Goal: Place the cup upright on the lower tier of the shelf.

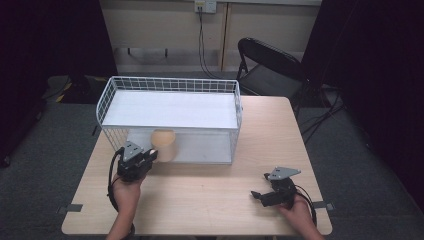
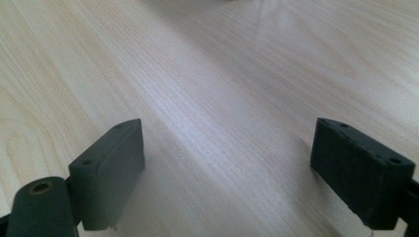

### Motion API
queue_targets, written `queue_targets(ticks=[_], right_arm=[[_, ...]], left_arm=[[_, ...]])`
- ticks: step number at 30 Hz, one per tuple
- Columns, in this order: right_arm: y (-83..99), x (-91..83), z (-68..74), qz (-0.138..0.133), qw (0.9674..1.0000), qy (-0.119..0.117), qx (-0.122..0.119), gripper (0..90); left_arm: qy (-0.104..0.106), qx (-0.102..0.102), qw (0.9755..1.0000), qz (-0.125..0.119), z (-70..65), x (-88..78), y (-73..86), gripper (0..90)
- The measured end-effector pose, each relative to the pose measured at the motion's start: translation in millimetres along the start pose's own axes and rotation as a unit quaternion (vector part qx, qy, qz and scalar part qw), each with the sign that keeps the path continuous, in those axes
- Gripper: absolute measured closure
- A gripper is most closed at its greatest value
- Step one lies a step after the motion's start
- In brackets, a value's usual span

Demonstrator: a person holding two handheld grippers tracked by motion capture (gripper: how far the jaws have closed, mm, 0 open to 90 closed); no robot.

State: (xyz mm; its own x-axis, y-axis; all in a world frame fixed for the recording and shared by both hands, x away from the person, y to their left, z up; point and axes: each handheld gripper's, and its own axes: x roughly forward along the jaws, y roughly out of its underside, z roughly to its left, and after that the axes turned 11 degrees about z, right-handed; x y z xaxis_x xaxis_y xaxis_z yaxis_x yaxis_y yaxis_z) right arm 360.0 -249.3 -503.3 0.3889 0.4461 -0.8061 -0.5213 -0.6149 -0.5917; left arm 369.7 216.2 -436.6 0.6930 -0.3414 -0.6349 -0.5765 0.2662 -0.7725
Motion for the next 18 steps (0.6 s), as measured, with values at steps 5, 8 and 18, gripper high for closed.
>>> queue_targets(ticks=[5,8,18], right_arm=[[0.0,0.0,0.0,0.000,1.0000,0.000,0.000,12.7],[0.1,-0.2,0.0,0.001,1.0000,0.000,-0.001,12.7],[0.3,-0.3,0.1,0.001,1.0000,0.000,-0.001,12.7]], left_arm=[[-0.006,-0.006,1.0000,0.004,-4.0,11.7,-3.9,80.4],[-0.003,-0.014,0.9999,0.008,-5.5,18.3,-4.9,80.4],[-0.012,-0.034,0.9993,0.004,-8.1,28.9,-5.3,80.2]])
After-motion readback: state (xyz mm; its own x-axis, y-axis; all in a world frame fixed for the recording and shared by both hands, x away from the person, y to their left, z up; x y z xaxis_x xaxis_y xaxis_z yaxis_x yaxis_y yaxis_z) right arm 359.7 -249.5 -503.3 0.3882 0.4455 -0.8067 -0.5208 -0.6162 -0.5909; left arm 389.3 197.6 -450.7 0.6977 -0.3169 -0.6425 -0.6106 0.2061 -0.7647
